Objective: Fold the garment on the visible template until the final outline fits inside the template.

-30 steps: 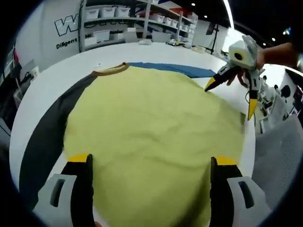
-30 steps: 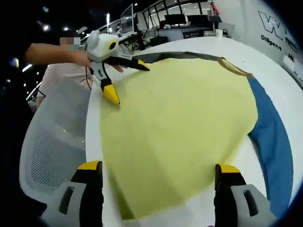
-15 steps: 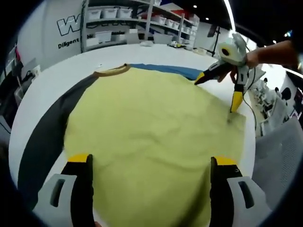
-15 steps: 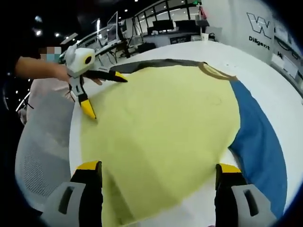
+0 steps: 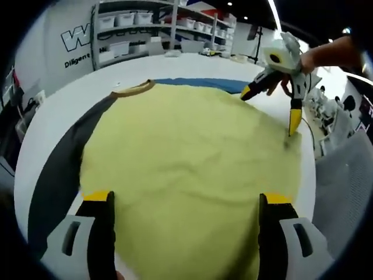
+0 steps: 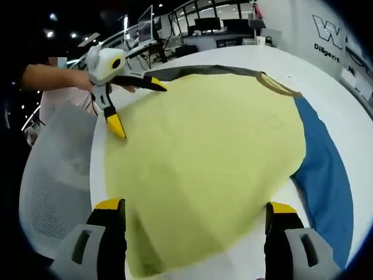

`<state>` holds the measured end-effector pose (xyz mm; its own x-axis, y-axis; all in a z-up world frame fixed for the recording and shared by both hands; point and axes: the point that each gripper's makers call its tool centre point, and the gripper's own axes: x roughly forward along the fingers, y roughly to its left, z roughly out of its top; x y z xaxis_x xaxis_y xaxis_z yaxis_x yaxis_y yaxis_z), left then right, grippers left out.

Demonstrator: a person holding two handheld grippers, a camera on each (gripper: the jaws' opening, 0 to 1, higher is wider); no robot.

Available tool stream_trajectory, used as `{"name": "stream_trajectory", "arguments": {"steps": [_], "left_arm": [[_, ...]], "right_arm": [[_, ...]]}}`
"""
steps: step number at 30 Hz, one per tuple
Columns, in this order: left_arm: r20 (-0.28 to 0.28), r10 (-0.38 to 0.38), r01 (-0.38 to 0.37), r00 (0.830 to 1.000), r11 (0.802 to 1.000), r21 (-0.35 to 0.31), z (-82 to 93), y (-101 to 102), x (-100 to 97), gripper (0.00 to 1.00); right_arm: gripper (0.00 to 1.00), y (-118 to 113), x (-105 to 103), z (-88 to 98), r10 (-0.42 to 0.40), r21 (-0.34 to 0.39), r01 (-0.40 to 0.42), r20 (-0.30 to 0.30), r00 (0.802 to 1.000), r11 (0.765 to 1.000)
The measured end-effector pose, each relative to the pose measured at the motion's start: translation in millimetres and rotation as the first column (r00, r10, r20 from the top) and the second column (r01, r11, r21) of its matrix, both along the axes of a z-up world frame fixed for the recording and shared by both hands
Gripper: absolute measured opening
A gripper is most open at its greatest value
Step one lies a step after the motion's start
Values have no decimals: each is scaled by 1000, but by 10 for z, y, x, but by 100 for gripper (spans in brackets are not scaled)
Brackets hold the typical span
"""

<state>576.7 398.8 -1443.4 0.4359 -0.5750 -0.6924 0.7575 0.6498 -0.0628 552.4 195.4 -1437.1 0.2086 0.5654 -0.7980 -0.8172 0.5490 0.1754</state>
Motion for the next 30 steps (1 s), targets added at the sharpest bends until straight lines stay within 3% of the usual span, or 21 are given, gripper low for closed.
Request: {"name": "stream_trajectory", "arguments": {"steps": [5, 9, 20, 30], "left_arm": [[-5, -22, 22, 1000, 1000, 2, -18, 7, -34, 98], [-5, -49, 49, 999, 998, 44, -116, 42, -56, 98], [-15, -31, 32, 999, 999, 35, -85, 81, -60, 98], [-8, -30, 30, 1000, 999, 26, -77, 70, -52, 99]], "right_arm": [[99, -60, 166, 103, -21, 2, 21, 61, 998, 1000], [98, -14, 234, 69, -24, 15, 23, 58, 998, 1000], [99, 283, 156, -69, 18, 16, -19, 35, 999, 1000], [99, 94, 94, -92, -1, -25, 2, 46, 999, 1000]]}}
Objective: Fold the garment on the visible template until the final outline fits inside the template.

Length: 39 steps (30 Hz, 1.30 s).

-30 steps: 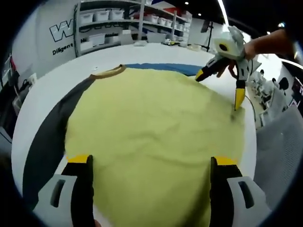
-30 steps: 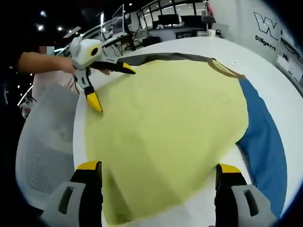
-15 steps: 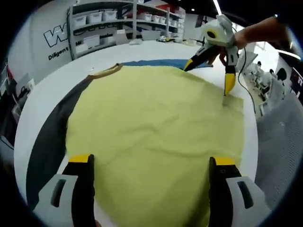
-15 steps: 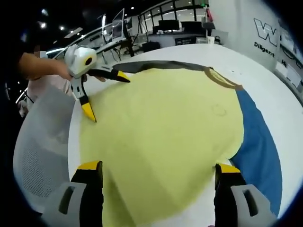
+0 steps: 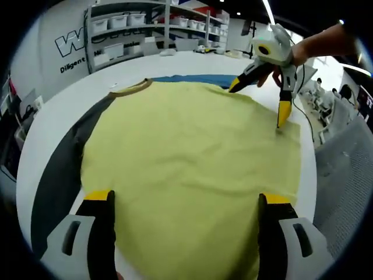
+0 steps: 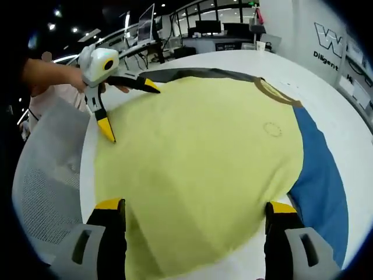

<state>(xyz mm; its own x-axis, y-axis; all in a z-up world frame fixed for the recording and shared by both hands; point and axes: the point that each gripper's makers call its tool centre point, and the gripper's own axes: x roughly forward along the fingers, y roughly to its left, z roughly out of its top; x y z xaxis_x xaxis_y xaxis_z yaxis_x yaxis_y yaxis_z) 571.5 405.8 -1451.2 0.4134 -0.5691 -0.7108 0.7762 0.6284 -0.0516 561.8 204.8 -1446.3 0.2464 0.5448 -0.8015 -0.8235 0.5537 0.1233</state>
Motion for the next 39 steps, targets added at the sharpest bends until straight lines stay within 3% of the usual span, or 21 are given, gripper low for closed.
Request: {"name": "stream_trajectory", "arguments": {"steps": [7, 9, 13, 16, 22, 25, 26, 27, 30, 39], "left_arm": [[4, -1, 1, 1000, 1000, 2, 0, -9, 12, 99], [-5, 5, -5, 1000, 1000, 1, 10, -15, 13, 99], [-35, 30, -31, 999, 999, -24, 55, -8, 2, 99], [3, 12, -12, 1000, 1000, -8, 86, 41, -16, 96], [-12, -49, 49, 999, 999, 2, 98, 120, -278, 93], [-71, -52, 52, 996, 999, -4, 64, 154, -443, 91], [-101, -52, 52, 993, 999, -3, 39, 169, -521, 92], [-58, -75, 75, 995, 997, -6, 70, 146, -498, 93], [-81, -65, 64, 995, 998, -13, 82, 128, -570, 92], [-94, -81, 79, 992, 997, -24, 81, -19, -738, 97]], "right_arm": [[93, -126, 81, -17, 7, -43, -6, 25, 1000, 999], [97, -91, 61, 5, -9, -31, 9, 8, 1000, 999], [98, -41, -61, 106, -12, 2, 12, 15, 1000, 1000], [96, 26, -227, 153, 8, 24, -8, 17, 1000, 1000], [93, 102, -563, 64, 88, 8, -88, 15, 996, 996], [94, 48, -679, -16, 72, 4, -72, -36, 997, 997], [94, 20, -695, -3, 101, -2, -101, -10, 995, 995], [92, 10, -684, 6, 91, 0, -91, -1, 996, 996], [91, -73, -674, -21, 130, -55, -130, 2, 991, 990], [94, -197, -704, -38, 169, -96, -171, -32, 985, 981]]}}
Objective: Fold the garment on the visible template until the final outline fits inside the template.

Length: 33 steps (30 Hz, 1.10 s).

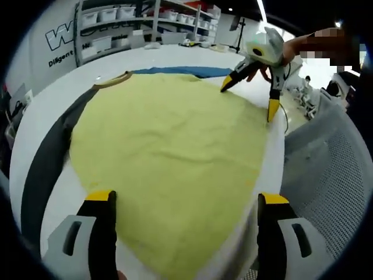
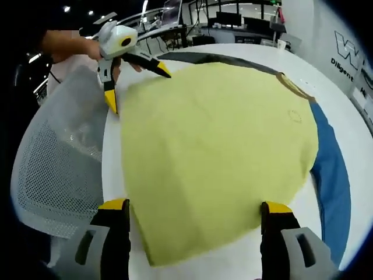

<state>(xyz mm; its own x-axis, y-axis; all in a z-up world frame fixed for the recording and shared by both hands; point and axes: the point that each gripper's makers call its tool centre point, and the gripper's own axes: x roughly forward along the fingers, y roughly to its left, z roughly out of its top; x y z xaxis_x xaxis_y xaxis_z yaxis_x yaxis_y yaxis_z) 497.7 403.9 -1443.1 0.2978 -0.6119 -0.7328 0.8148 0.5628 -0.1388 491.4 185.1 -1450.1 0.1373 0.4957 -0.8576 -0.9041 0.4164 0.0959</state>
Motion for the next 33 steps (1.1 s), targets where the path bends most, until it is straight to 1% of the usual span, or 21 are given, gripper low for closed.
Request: {"name": "stream_trajectory", "arguments": {"steps": [2, 4, 5, 6, 7, 8, 10, 13, 16, 18, 19, 21, 22, 25, 26, 27, 28, 29, 31, 32, 33], "left_arm": [[-6, 4, -4, 1000, 1000, -12, 8, -13, -16, 97], [-14, 9, -9, 1000, 1000, -22, 29, -3, -15, 95], [-18, 37, -37, 999, 999, -29, 38, 46, 38, 92], [-9, 78, -78, 997, 996, -33, 55, 102, 109, 92], [17, 120, -120, 993, 992, -46, 96, 177, 222, 92], [24, 151, -150, 988, 987, -53, 120, 237, 288, 93], [26, 214, -212, 976, 975, -65, 163, 393, 432, 93], [41, 268, -266, 963, 962, -56, 166, 609, 590, 93], [73, 351, -348, 933, 936, -49, 162, 853, 745, 92], [81, 416, -412, 906, 909, -60, 169, 1017, 836, 91], [99, 448, -444, 889, 894, -58, 173, 1132, 895, 91], [99, 494, -490, 864, 869, -60, 179, 1272, 943, 90], [101, 500, -497, 860, 866, -60, 180, 1319, 957, 90], [105, 529, -526, 842, 849, -54, 178, 1481, 995, 89], [102, 550, -548, 829, 835, -51, 177, 1567, 1016, 89], [108, 560, -558, 821, 828, -49, 182, 1615, 1029, 90], [123, 578, -578, 807, 815, -41, 186, 1712, 1047, 89], [127, 589, -590, 798, 807, -34, 180, 1774, 1052, 89], [128, 621, -623, 773, 782, -28, 171, 1917, 1059, 88], [127, 629, -631, 767, 775, -28, 172, 1962, 1059, 88], [124, 634, -635, 764, 772, -29, 171, 1998, 1055, 87]], "right_arm": [[95, -17, -19, -12, 15, -11, -15, 3, 1000, 1000], [94, -40, -1, -11, 17, -14, -17, 5, 1000, 1000], [93, -43, 22, 0, 8, -8, -8, 3, 1000, 1000], [92, -32, 30, 11, -5, 0, 5, -5, 1000, 1000], [93, -20, 34, 19, -21, 11, 21, -15, 1000, 1000], [94, -7, 38, 26, -36, 20, 37, -25, 999, 999], [98, 7, 49, 40, -47, 25, 47, -23, 999, 999], [96, 49, 68, 105, -42, 40, 42, -6, 999, 998], [99, 109, 137, 199, -77, 81, 75, 12, 997, 994], [99, 130, 194, 267, -96, 108, 92, 33, 995, 990], [99, 132, 222, 300, -105, 116, 99, 46, 993, 988], [99, 134, 250, 352, -114, 129, 105, 67, 991, 986], [99, 131, 267, 372, -122, 133, 111, 78, 989, 985], [99, 80, 343, 457, -151, 145, 130, 139, 979, 981], [99, 41, 359, 484, -176, 154, 153, 151, 973, 976], [99, 15, 363, 494, -185, 155, 161, 156, 970, 975], [99, -34, 357, 505, -196, 157, 170, 165, 967, 973], [99, -67, 348, 512, -204, 158, 178, 169, 964, 971], [99, -163, 314, 517, -222, 153, 196, 178, 959, 969], [99, -206, 303, 522, -231, 152, 205, 184, 955, 967], [99, -255, 297, 525, -243, 150, 217, 187, 952, 965]]}}
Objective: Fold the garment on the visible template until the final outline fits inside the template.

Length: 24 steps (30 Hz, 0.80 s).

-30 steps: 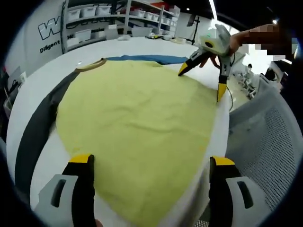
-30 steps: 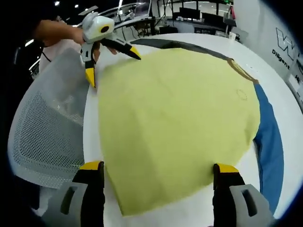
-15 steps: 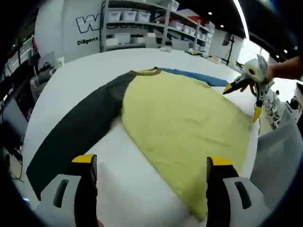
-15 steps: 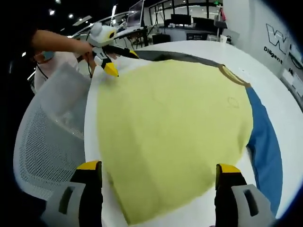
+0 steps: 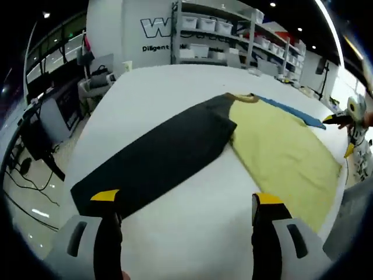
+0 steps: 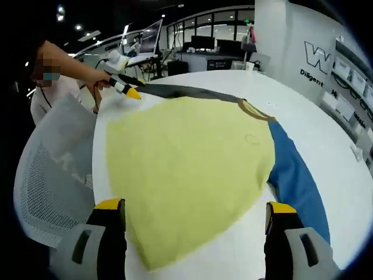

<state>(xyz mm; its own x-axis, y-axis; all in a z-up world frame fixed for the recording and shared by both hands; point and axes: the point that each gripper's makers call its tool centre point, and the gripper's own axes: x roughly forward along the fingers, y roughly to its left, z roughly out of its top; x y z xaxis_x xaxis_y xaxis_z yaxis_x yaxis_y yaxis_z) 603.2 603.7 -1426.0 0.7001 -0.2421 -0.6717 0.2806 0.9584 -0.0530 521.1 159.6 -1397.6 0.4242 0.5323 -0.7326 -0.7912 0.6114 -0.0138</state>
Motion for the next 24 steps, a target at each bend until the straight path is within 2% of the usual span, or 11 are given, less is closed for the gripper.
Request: {"name": "stream_trajectory", "arguments": {"steps": [4, 6, 11, 14, 17, 21, 24], "left_arm": [[-16, 34, -34, 999, 999, 23, -30, 201, -27, 87], [-25, 58, -58, 998, 998, 8, -17, 228, -68, 86], [-28, 39, -38, 999, 999, 19, -7, 139, -191, 88], [-26, 29, -28, 999, 999, 34, 8, 120, -234, 88], [-24, 61, -60, 998, 998, 22, 28, 176, -239, 88], [-28, 73, -72, 997, 997, 32, 38, 271, -276, 88], [-29, 89, -87, 996, 995, 43, 45, 383, -292, 88]], "right_arm": [[99, -197, -58, 21, -65, 10, 65, -2, 998, 998], [99, -256, -133, -9, -73, 2, 73, -3, 997, 997], [99, -432, -311, -222, -82, -70, 81, -8, 997, 994], [98, -589, -278, -286, -118, -121, 120, 27, 993, 985], [95, -793, -226, -381, -155, -178, 158, 34, 987, 971], [96, -824, -263, -431, -158, -176, 157, 5, 987, 972], [97, -798, -379, -482, -104, -216, 100, -6, 995, 971]]}}
